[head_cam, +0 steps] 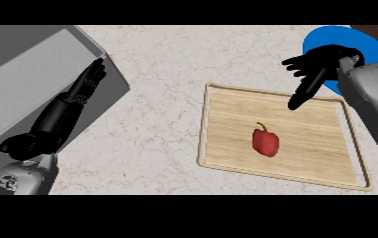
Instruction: Pick the bell pepper from the tray and place it in the plate
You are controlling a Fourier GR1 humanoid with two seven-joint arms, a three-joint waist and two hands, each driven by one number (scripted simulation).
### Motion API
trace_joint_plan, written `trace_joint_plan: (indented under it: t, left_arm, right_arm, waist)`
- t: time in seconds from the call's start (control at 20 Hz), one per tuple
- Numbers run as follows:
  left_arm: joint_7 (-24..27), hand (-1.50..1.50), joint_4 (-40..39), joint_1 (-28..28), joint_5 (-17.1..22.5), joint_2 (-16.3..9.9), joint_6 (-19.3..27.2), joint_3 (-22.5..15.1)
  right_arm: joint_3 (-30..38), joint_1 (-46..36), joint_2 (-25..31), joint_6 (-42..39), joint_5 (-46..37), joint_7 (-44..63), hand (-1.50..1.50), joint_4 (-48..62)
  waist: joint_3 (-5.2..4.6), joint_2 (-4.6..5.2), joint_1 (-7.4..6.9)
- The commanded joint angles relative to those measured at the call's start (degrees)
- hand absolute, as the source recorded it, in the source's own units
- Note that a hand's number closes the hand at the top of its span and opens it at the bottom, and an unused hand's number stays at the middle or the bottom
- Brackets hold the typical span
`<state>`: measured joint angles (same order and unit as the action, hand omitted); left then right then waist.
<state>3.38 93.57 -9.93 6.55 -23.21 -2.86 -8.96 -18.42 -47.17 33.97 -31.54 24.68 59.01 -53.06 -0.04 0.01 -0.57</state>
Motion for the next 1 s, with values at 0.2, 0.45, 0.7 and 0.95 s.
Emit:
trace_joint_plan:
  t: [0.2,0.45,0.7,0.95]
  left_arm:
    - [-3.69,0.00,-0.10,-2.23,0.76,-0.14,-1.41,2.62]
    - [-0.82,0.00,-0.59,0.23,-1.85,2.05,-0.08,1.68]
    - [-3.04,0.00,3.04,1.94,-2.76,2.31,-0.79,0.50]
    - [-3.52,0.00,2.57,1.16,-2.26,1.90,-1.97,2.51]
  right_arm:
    - [-1.91,3.14,-0.33,-6.34,2.14,6.21,-1.50,-0.78]
    - [-4.94,3.27,-4.29,-5.32,1.55,6.10,-1.50,0.05]
    - [-5.94,4.06,-5.31,-5.59,3.47,7.95,-1.50,0.05]
    - [-7.92,8.40,-7.06,-2.86,4.55,9.10,-1.50,-4.98]
  waist:
    - [0.01,-0.26,0.95]
    - [-0.01,-0.21,0.56]
    - [0.00,-0.29,0.35]
    - [-0.01,-0.39,0.92]
